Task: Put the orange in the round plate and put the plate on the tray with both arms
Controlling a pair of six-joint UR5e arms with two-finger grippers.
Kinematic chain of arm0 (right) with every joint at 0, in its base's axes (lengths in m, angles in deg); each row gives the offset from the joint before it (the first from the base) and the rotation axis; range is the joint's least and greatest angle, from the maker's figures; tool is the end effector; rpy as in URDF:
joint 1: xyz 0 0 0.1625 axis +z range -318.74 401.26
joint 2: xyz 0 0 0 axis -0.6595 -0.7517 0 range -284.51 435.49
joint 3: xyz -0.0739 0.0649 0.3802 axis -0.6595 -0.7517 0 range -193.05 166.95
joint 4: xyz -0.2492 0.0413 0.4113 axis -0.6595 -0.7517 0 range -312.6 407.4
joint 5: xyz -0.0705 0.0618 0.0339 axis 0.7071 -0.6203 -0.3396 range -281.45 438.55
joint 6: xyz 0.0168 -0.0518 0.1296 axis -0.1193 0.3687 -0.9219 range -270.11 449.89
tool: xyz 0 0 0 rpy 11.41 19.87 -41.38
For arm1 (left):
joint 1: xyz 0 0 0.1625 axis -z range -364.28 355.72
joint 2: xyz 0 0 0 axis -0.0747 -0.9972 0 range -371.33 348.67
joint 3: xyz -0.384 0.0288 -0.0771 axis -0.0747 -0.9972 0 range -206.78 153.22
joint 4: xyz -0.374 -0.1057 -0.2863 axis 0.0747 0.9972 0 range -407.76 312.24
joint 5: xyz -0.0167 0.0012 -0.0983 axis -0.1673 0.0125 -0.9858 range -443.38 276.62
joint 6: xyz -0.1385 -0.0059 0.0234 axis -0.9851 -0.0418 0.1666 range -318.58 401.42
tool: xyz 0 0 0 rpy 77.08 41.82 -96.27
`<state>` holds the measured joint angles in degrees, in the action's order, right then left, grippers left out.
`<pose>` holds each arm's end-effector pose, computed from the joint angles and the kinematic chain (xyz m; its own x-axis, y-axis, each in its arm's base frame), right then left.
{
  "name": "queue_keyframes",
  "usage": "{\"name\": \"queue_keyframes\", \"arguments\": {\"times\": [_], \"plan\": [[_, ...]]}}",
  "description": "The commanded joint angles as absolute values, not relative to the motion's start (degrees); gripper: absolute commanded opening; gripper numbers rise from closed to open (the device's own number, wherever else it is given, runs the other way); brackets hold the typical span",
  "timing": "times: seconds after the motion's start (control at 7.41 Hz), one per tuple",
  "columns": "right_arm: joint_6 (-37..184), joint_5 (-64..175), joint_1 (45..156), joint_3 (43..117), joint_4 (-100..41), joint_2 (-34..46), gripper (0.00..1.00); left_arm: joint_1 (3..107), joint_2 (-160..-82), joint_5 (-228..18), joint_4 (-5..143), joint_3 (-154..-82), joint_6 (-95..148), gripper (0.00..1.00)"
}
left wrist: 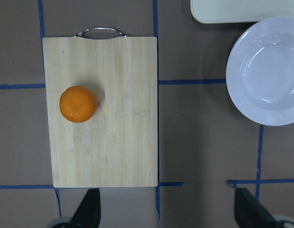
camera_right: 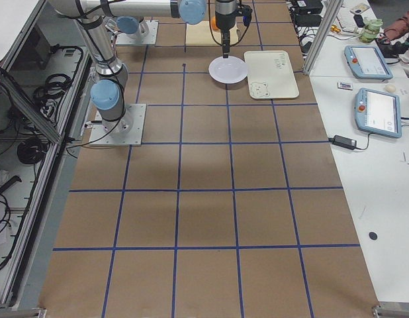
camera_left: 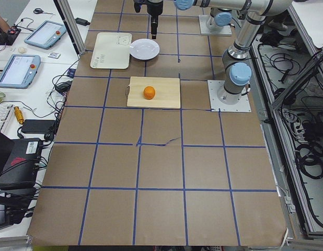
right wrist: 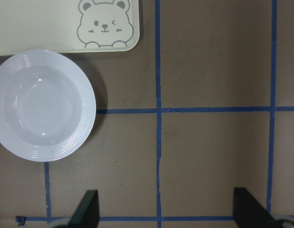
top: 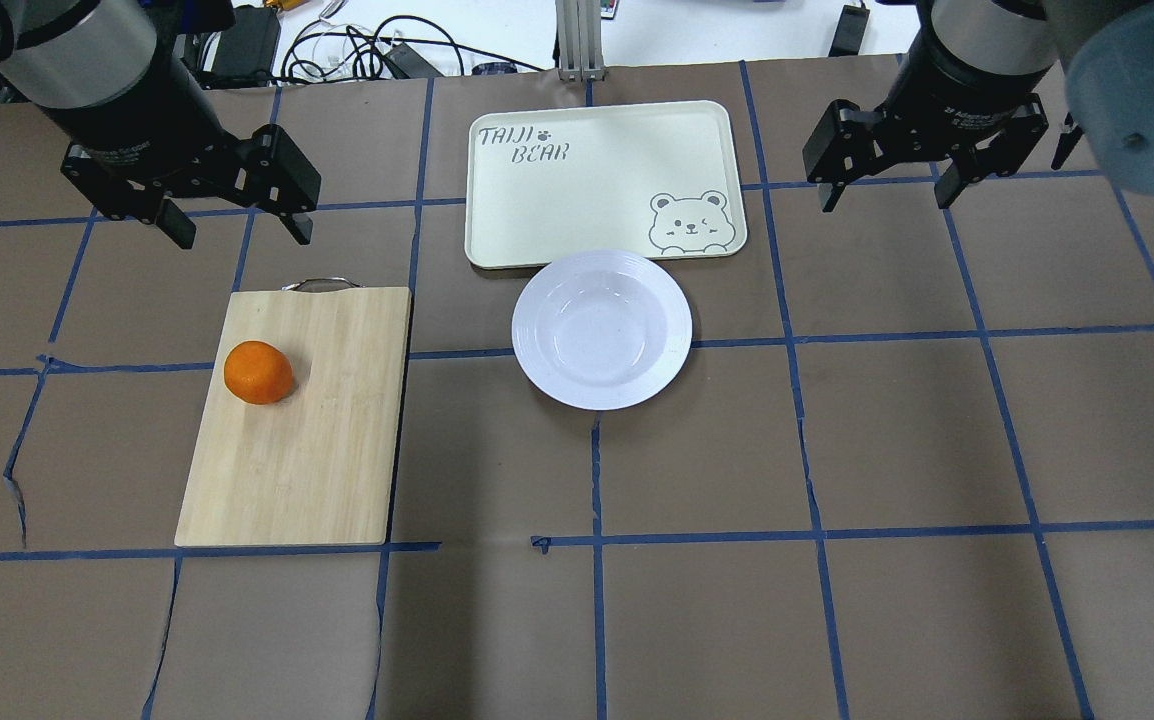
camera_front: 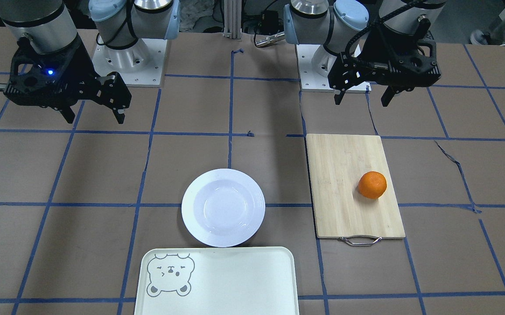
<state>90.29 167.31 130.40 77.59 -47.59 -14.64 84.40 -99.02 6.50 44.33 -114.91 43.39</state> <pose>0.1277 -0.5753 0.4189 -0.9998 0.0062 -0.0211 0.0079 0.9969 -0.0785 -0.1210 -0.5546 0.4518 -0.9999 0.0113 0.0008 0.0113 0.9993 -0.0364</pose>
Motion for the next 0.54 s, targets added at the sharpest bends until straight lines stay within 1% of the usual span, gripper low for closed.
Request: {"name": "queue_keyframes", "arguments": {"times": [0.0,0.13,0.27,0.4], "plan": [[90.32,167.32,130.29,77.66,-47.52,-14.59,1.0,83.96,-99.92,6.44,43.99,-116.15,43.53,1.0],[90.32,167.32,130.29,77.57,-47.6,-14.68,1.0,83.35,-100.1,7.14,42.34,-119.21,43.97,0.96],[90.32,167.32,130.29,77.65,-47.61,-14.6,1.0,81.52,-100.62,10.1,37.8,-125.07,44.23,0.97],[90.32,167.41,130.29,77.66,-47.61,-14.59,1.0,79.06,-101.67,11.44,29.92,-131.74,45.11,0.97]]}}
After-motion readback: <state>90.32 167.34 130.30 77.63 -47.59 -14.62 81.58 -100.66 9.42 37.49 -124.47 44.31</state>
